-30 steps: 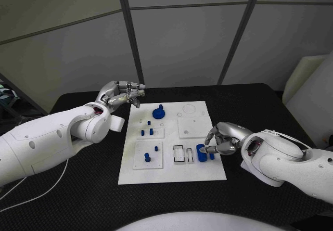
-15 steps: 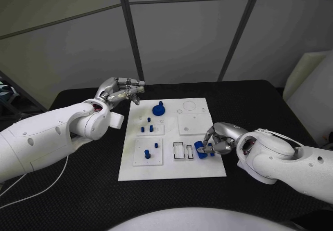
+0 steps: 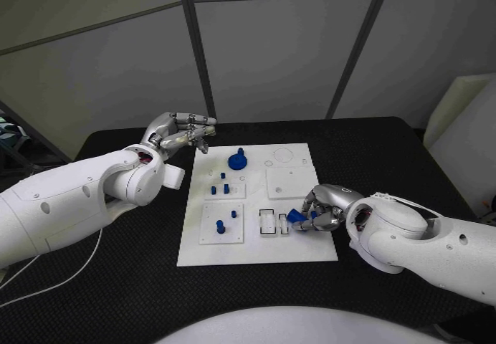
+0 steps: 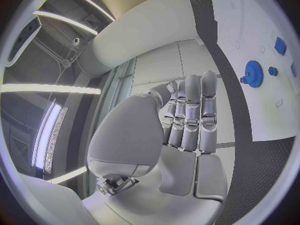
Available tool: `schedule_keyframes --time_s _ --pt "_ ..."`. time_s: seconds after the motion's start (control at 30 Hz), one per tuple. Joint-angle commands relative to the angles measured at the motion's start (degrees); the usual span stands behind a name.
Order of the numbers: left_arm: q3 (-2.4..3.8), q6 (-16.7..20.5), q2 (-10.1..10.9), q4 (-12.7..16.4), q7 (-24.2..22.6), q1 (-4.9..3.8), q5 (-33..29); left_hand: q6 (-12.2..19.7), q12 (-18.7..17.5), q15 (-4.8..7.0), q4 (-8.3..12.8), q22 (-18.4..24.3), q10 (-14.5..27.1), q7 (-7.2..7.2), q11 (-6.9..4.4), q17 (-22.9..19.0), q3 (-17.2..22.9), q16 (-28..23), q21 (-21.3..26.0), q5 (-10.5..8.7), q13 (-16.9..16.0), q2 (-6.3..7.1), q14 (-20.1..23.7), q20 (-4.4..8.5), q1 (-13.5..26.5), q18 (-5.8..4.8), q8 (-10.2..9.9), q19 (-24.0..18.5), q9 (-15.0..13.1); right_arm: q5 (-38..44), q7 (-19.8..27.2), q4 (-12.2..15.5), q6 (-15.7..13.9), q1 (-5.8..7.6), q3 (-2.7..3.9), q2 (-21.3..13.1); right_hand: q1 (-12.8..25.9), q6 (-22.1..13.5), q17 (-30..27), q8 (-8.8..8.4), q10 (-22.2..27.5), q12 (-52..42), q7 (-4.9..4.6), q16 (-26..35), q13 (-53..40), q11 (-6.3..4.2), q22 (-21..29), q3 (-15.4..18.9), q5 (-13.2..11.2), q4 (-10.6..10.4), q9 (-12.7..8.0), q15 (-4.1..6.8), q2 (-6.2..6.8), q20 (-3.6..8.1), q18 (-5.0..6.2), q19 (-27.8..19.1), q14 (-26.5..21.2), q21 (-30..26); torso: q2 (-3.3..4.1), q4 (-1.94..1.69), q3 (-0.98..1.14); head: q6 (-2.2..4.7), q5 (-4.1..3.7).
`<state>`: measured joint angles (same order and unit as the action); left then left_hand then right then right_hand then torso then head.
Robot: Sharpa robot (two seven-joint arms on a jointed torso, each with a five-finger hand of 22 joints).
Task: Assemble the parts on the task board
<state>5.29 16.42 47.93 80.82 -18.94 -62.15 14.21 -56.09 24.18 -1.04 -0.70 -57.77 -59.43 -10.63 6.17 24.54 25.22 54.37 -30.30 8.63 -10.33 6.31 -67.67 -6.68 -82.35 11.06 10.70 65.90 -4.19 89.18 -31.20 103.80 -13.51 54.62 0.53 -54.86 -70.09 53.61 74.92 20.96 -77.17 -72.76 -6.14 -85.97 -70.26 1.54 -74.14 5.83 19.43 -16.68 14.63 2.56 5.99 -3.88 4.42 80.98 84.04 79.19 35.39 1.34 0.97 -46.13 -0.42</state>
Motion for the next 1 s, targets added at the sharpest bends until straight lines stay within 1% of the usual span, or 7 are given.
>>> schedule_keyframes --time_s 0.03,0.13,0.23,0.47,0.6,0.8,1.0 --pt "0.04 -0.48 0.02 0.16 -0.20 -0.09 0.11 0.45 0.34 -0.16 -0.04 0.01 0.38 -0.09 -0.15 -0.09 0.20 -0.06 0.28 0.31 -0.09 -0.19 0.36 0.00 0.31 -0.62 0.13 -0.18 0.07 2.22 -0.94 -0.43 1.87 -0.25 -0.12 0.37 -0.28 -0.50 6.60 0.16 0.39 0.25 -0.13 -0.07 0.04 0.21 0.06 0.43 -0.33 0.06 -0.06 -0.28 -0.65 -0.06 -0.73 0.24 4.27 0.14 -0.05 0.12 -0.01 0.00 -0.04" --pt "0.04 -0.51 0.01 0.18 -0.18 -0.09 0.11 0.45 0.34 -0.16 -0.04 0.01 0.38 -0.09 -0.15 -0.09 0.20 -0.06 0.28 0.31 -0.09 -0.19 0.36 0.00 0.31 -0.62 0.13 -0.18 0.07 2.39 -1.00 -0.63 1.73 -0.35 -0.13 0.61 -0.58 -0.51 6.62 0.36 0.33 0.17 -0.11 -0.07 -0.10 0.20 0.01 0.50 -0.46 0.08 0.06 -0.28 -0.98 -0.07 -0.74 0.24 4.27 0.16 -0.06 0.10 0.01 -0.01 -0.09" --pt "0.04 -0.54 0.02 0.19 -0.17 -0.09 0.11 0.51 0.35 -0.16 -0.05 0.02 0.45 -0.10 -0.14 -0.11 0.20 -0.07 0.30 0.31 -0.08 -0.16 0.37 -0.01 0.38 -0.61 0.12 -0.19 0.09 2.42 -1.00 -0.59 0.28 -0.41 -0.13 0.68 -1.17 -0.19 6.83 0.94 0.04 -0.13 0.05 -0.15 -0.54 0.07 -0.22 0.50 0.24 0.10 0.38 -0.20 -1.99 -0.04 -0.78 0.35 4.31 0.32 -0.06 0.07 0.01 0.02 -0.09" --pt "0.04 -0.62 0.09 0.22 -0.15 -0.09 0.11 0.51 0.35 -0.16 -0.05 0.02 0.45 -0.10 -0.14 -0.11 0.20 -0.07 0.30 0.31 -0.08 -0.16 0.37 -0.01 0.38 -0.61 0.12 -0.19 0.09 1.81 -0.46 1.10 -6.88 -0.50 -0.13 -0.08 -3.20 1.55 8.11 2.79 -1.33 -1.36 0.95 -0.76 -2.17 -0.73 -1.87 0.48 5.40 0.29 1.60 0.44 -4.19 0.47 -1.12 1.28 4.59 1.47 -0.04 0.20 0.10 0.20 0.04" --pt "0.04 -0.65 0.07 0.19 -0.16 -0.09 0.11 0.51 0.35 -0.16 -0.05 0.02 0.45 -0.10 -0.14 -0.11 0.20 -0.07 0.30 0.31 -0.08 -0.16 0.37 -0.01 0.38 -0.61 0.12 -0.19 0.09 0.62 0.00 2.57 -9.94 -0.50 -0.11 -0.84 -3.89 1.87 8.29 3.18 -1.61 -1.51 1.20 -0.85 -2.48 -0.97 -2.21 0.60 6.89 0.29 1.98 0.65 -4.51 0.68 -1.19 1.47 4.63 1.71 -0.12 0.19 0.03 0.24 -0.08" --pt "0.04 -0.67 0.00 0.17 -0.18 -0.09 0.11 0.51 0.35 -0.16 -0.05 0.02 0.45 -0.10 -0.14 -0.11 0.20 -0.07 0.30 0.31 -0.08 -0.16 0.37 -0.01 0.38 -0.61 0.12 -0.19 0.09 -2.68 0.78 4.54 -14.06 -0.45 -0.06 -1.48 -3.51 2.15 8.42 3.45 -1.86 -1.61 1.34 -0.91 -2.72 -1.10 -2.51 1.07 7.78 0.06 2.31 0.78 -4.80 0.82 -1.26 1.62 4.65 1.92 -0.12 0.09 -0.02 0.49 -0.20" --pt "0.04 -0.69 -0.09 0.15 -0.21 -0.09 0.11 0.55 0.35 -0.17 -0.05 0.03 0.50 -0.10 -0.14 -0.13 0.22 -0.07 0.31 0.32 -0.07 -0.18 0.39 -0.02 0.40 -0.61 0.11 -0.21 0.09 -4.84 1.20 5.31 -14.82 -0.41 -0.02 -0.67 -3.67 2.26 8.54 3.61 -1.84 -1.44 1.49 -0.96 -2.65 -1.24 -2.61 1.25 8.58 0.15 2.53 0.88 -4.93 0.92 -1.28 1.66 4.67 1.98 -0.05 -0.08 -0.04 0.64 -0.30"
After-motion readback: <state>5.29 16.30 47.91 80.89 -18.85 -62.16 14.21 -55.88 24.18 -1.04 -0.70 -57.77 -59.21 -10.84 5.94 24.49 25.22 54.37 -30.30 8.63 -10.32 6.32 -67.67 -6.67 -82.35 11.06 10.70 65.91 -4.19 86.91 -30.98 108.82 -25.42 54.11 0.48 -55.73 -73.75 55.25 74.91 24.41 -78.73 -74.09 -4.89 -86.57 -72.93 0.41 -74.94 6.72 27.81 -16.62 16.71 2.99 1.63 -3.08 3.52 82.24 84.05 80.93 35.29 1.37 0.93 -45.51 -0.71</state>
